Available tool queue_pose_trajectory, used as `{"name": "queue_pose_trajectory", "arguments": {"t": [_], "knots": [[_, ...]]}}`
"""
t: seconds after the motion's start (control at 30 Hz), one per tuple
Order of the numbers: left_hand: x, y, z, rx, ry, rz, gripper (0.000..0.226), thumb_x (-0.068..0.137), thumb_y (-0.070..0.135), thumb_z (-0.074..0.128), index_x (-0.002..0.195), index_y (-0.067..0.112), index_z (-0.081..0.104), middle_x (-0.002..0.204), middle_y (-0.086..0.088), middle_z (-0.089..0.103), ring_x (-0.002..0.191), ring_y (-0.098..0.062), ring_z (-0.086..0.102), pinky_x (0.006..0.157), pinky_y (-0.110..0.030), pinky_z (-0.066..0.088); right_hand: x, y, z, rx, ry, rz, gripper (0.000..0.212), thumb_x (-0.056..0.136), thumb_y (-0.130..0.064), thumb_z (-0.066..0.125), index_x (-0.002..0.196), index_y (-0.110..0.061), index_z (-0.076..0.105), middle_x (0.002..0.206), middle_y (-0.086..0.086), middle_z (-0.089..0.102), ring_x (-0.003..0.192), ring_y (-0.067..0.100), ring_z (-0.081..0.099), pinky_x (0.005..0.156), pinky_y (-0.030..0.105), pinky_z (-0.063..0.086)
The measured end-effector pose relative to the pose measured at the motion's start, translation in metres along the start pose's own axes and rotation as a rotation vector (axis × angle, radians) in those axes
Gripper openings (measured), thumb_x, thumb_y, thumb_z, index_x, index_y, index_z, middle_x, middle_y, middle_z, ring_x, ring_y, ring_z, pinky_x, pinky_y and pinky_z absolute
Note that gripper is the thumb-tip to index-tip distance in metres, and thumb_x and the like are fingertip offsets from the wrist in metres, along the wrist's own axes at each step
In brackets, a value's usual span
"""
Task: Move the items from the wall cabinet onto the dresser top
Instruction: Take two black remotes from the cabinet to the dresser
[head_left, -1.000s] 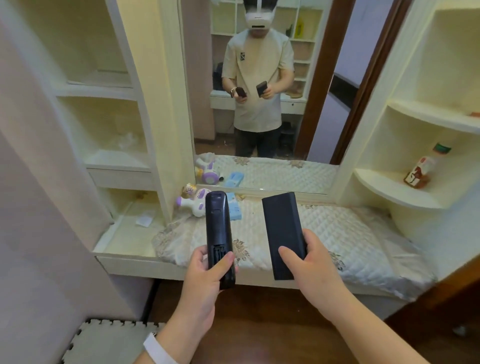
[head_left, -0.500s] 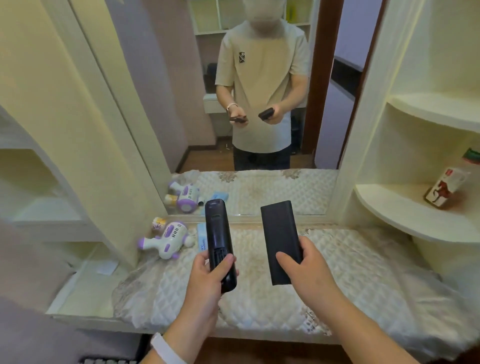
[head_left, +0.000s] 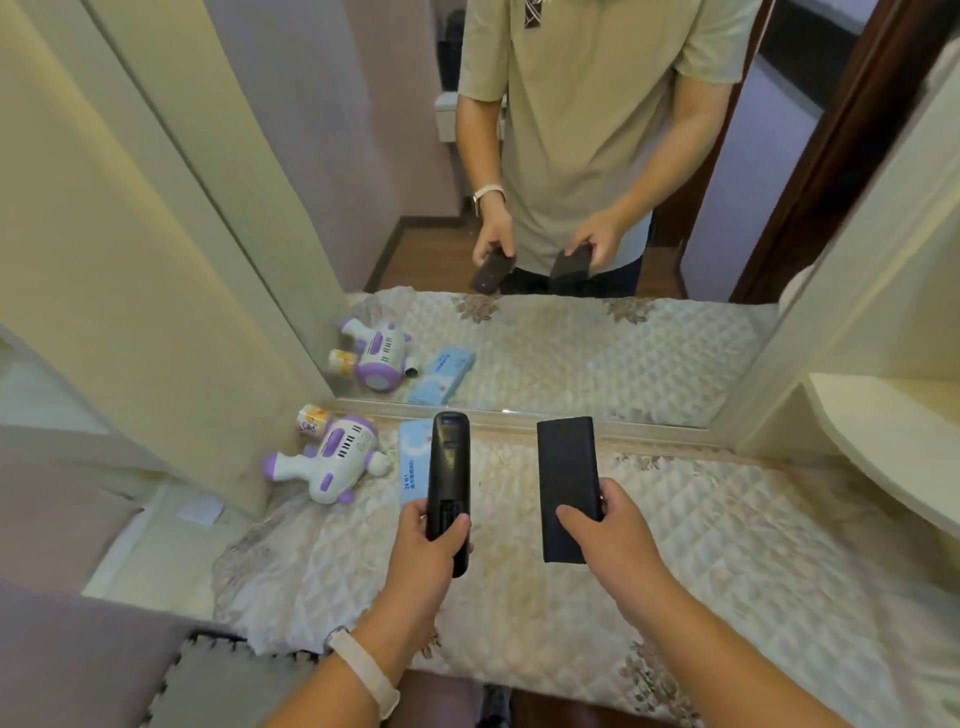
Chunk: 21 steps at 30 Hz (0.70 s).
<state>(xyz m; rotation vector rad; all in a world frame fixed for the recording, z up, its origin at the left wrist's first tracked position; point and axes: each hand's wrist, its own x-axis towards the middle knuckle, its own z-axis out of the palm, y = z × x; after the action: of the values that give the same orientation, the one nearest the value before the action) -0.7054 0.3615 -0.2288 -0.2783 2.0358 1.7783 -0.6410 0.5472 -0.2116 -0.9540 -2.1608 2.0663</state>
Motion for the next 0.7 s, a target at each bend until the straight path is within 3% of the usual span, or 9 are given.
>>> {"name": "queue_pose_trajectory", "arguments": {"t": [0.23, 0.3, 0.43, 0.6, 0.7], "knots": [[0.078, -0.029, -0.006, 0.084, -0.031, -0.13, 0.018, 0.094, 0.011, 0.061, 0.104, 0.018, 0.048, 0.091, -0.011, 0.062, 0.073, -0.021, 0.061, 0.057, -0.027, 0.05, 0.072, 0.031, 0.028, -0.078, 0.013, 0.182, 0.022, 0.089, -0.012, 0.063, 0.108, -0.021, 0.056, 0.099, 0.0, 0.068, 0.084, 0.013, 0.068, 0.062, 0.021, 0.053], [0.103, -0.035, -0.003, 0.105, -0.023, -0.152, 0.017, 0.095, 0.014, 0.061, 0.103, 0.02, 0.047, 0.097, -0.01, 0.062, 0.079, -0.021, 0.062, 0.055, -0.023, 0.049, 0.094, 0.039, 0.037, -0.081, 0.033, 0.237, 0.023, 0.088, -0.011, 0.064, 0.109, -0.019, 0.057, 0.099, 0.002, 0.069, 0.084, 0.015, 0.069, 0.067, 0.025, 0.055], [0.144, -0.045, 0.013, 0.144, -0.039, -0.208, 0.023, 0.096, 0.021, 0.059, 0.114, 0.017, 0.045, 0.105, -0.004, 0.059, 0.094, -0.018, 0.061, 0.066, -0.026, 0.047, 0.133, 0.05, 0.054, -0.117, 0.079, 0.323, 0.029, 0.087, -0.014, 0.067, 0.113, -0.019, 0.056, 0.103, 0.002, 0.068, 0.09, 0.018, 0.068, 0.077, 0.032, 0.057], [0.172, -0.056, 0.03, 0.213, -0.096, -0.273, 0.022, 0.096, 0.024, 0.057, 0.114, 0.019, 0.045, 0.102, -0.002, 0.059, 0.093, -0.015, 0.059, 0.074, -0.03, 0.048, 0.164, 0.059, 0.07, -0.157, 0.102, 0.379, 0.03, 0.086, -0.014, 0.068, 0.114, -0.019, 0.056, 0.103, -0.001, 0.068, 0.093, 0.016, 0.066, 0.08, 0.032, 0.056], [0.177, -0.066, 0.032, 0.261, -0.087, -0.277, 0.02, 0.095, 0.022, 0.059, 0.109, 0.015, 0.047, 0.095, -0.003, 0.059, 0.085, -0.015, 0.06, 0.07, -0.032, 0.048, 0.171, 0.068, 0.074, -0.205, 0.085, 0.414, 0.033, 0.085, -0.015, 0.069, 0.116, -0.017, 0.056, 0.106, 0.002, 0.068, 0.095, 0.017, 0.066, 0.086, 0.037, 0.056]]}}
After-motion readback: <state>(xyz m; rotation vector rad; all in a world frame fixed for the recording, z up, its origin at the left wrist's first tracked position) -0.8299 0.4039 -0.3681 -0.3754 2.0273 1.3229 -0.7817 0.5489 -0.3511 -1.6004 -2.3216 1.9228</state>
